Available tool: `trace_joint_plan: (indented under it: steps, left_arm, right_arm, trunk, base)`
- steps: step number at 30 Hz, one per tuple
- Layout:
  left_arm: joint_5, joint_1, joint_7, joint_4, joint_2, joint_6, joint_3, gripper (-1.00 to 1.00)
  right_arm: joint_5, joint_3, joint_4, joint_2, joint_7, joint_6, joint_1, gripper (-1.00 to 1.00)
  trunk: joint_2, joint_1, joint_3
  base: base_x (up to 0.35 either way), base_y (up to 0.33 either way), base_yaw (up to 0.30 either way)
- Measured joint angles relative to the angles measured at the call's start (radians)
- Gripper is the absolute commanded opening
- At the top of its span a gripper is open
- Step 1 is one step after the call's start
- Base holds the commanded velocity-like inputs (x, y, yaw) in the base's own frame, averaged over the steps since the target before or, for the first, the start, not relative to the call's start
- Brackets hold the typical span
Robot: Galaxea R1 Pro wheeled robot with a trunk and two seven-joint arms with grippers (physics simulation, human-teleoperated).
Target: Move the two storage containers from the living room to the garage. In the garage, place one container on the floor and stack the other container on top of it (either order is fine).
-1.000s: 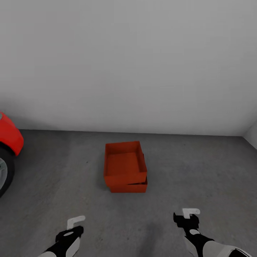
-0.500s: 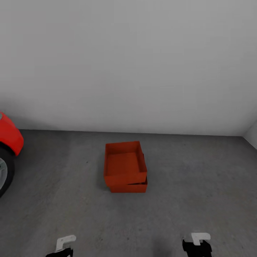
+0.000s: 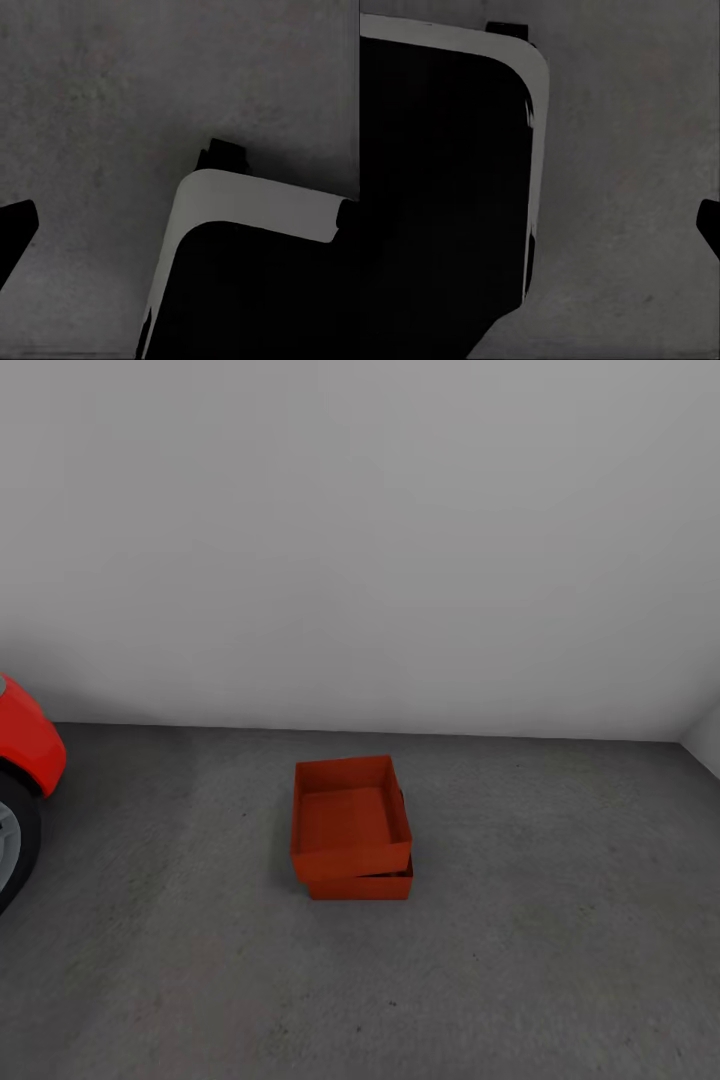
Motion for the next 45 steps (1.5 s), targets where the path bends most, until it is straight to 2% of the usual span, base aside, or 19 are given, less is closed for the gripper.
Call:
trace_joint_plan:
  steps: [2,4,11,24,30,37,45]
  left_arm:
    - [0.005,0.027,-0.011,0.001,0.000,0.000,0.000,1.00]
    - [0.006,0.066,-0.015,0.000,0.001,-0.001,0.000,1.00]
    - [0.003,0.116,-0.014,0.000,0.000,-0.003,-0.001,1.00]
    - [-0.007,0.124,0.016,-0.009,0.010,-0.003,-0.005,1.00]
    - [-0.006,0.124,0.017,-0.012,0.005,-0.003,-0.001,1.00]
    - [-0.005,0.124,0.017,-0.012,0.004,-0.003,-0.001,1.00]
    - [-0.007,0.124,0.017,-0.012,0.007,-0.003,-0.005,1.00]
  right_arm:
    - [-0.002,-0.001,0.000,0.002,0.004,-0.038,0.048,1.00]
    - [-0.006,-0.002,0.000,0.003,0.006,-0.051,0.069,1.00]
    - [-0.010,-0.002,0.000,0.005,0.007,-0.052,0.075,1.00]
    - [-0.008,0.000,0.000,0.005,0.018,-0.044,0.076,1.00]
    - [-0.007,0.000,0.000,0.005,0.018,-0.046,0.076,1.00]
    - [-0.004,0.000,0.000,0.020,0.019,-0.046,0.076,1.00]
    - [-0.001,0.000,0.000,0.024,0.020,-0.045,0.076,1.00]
  trunk:
    - [0.000,0.000,0.001]
    - [0.000,0.000,0.004]
    - [0.000,0.000,0.015]
    - [0.000,0.000,0.035]
    - [0.000,0.000,0.045]
    - [0.000,0.000,0.056]
    - [0.000,0.000,0.069]
  base:
    - [0.000,0.000,0.000]
    - [0.000,0.000,0.000]
    - [0.000,0.000,0.000]
    - [0.000,0.000,0.000]
    - [0.000,0.000,0.000]
    - [0.000,0.000,0.000]
    - [0.000,0.000,0.000]
